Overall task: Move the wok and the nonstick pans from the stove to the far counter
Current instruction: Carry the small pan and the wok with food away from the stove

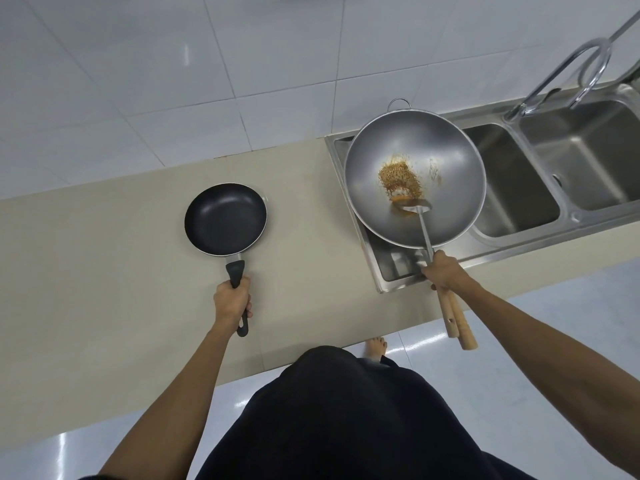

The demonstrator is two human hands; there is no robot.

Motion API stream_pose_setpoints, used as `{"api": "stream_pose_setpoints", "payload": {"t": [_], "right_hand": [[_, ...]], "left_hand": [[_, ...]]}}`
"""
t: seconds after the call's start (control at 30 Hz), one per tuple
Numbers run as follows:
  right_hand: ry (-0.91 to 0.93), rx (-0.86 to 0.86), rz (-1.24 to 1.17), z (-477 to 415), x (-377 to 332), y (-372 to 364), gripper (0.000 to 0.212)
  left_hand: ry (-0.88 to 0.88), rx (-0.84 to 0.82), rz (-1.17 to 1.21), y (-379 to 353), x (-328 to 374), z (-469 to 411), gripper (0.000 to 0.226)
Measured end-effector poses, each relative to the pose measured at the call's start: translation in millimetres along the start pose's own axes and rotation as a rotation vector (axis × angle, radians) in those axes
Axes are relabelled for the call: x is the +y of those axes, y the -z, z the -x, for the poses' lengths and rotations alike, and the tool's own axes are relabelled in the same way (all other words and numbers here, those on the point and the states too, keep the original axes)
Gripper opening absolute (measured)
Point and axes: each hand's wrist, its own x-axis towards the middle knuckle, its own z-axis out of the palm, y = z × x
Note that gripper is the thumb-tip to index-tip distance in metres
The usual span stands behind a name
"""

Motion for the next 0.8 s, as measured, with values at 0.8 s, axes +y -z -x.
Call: {"api": "stream_pose_setpoints", "payload": {"t": [0.8], "right_hand": [[0.114, -0.231, -0.395, 19, 71, 4, 0.076]], "left_hand": [[-0.36, 0.259, -0.473, 11, 21, 34, 0.061]]}}
